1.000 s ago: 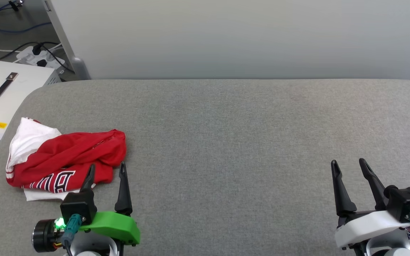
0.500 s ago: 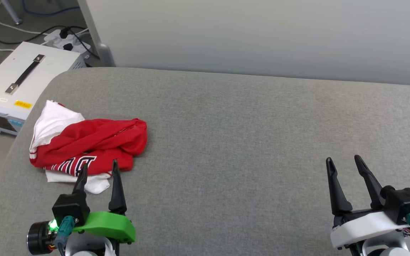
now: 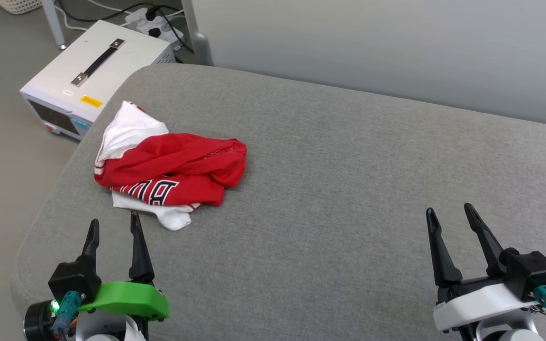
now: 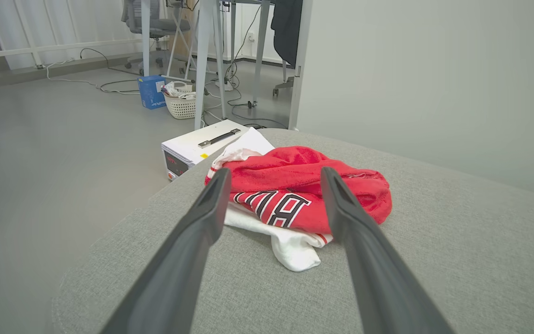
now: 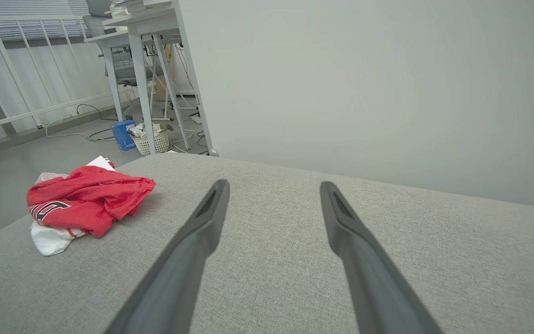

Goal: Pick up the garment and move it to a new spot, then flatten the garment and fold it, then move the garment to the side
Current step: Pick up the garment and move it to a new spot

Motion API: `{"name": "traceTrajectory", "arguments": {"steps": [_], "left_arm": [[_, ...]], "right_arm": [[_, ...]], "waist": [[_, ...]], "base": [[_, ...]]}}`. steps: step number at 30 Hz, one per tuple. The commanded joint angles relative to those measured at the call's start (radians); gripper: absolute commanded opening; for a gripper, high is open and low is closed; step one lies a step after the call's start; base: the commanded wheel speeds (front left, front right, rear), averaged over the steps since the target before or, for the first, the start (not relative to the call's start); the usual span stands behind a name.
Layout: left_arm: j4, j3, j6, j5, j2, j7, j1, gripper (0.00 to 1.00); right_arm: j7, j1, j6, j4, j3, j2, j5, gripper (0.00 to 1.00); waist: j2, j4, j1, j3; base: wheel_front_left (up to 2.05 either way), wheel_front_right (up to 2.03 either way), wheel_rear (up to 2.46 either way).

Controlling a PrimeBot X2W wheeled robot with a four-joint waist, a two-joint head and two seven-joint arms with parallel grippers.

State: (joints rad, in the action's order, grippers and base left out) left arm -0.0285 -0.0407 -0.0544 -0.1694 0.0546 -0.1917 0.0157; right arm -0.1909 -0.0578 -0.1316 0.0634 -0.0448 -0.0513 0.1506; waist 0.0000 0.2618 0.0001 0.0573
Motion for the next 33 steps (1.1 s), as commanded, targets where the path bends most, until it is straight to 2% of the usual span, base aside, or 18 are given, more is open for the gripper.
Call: {"name": "traceTrajectory", "arguments": {"steps": [1, 14, 18, 22, 26, 33], "left_arm": [[-0.004, -0.007, -0.006, -0.014, -0.003, -0.011, -0.022, 1.0], [-0.017, -0.033, -0.008, -0.058, -0.004, -0.037, -0.024, 1.0], [-0.026, -0.05, 0.006, -0.081, -0.004, -0.05, -0.034, 1.0], [-0.037, -0.073, 0.041, -0.084, -0.004, -0.058, -0.066, 1.0], [-0.073, -0.115, 0.105, -0.061, 0.006, -0.066, -0.152, 1.0], [-0.186, -0.135, 0.168, -0.073, 0.108, -0.07, -0.402, 1.0]], "right_arm": [[-0.012, 0.007, 0.001, 0.009, -0.003, 0.0, -0.004, 1.0], [-0.039, 0.004, 0.001, 0.026, -0.017, -0.009, 0.005, 1.0], [-0.051, 0.003, 0.001, 0.033, -0.023, -0.01, 0.013, 1.0], [-0.059, 0.004, 0.001, 0.038, -0.024, -0.013, 0.019, 1.0], [-0.067, 0.019, 0.001, 0.05, -0.032, -0.026, 0.024, 1.0], [-0.071, 0.071, 0.001, 0.079, -0.039, -0.061, 0.023, 1.0]], "waist": [[0.0, 0.052, -0.0001, 0.018], [0.0, 0.16, -0.0001, 0.035], [0.0, 0.18, -0.0001, 0.042], [0.0, 0.182, -0.0001, 0.052], [0.0, 0.171, -0.0001, 0.079], [0.0, 0.109, -0.0001, 0.153]], "base": [[0.0, 0.0, 0.0], [0.0, 0.0, 0.0], [0.0, 0.0, 0.0], [0.0, 0.0, 0.0], [0.0, 0.0, 0.0], [0.0, 0.0, 0.0]]}}
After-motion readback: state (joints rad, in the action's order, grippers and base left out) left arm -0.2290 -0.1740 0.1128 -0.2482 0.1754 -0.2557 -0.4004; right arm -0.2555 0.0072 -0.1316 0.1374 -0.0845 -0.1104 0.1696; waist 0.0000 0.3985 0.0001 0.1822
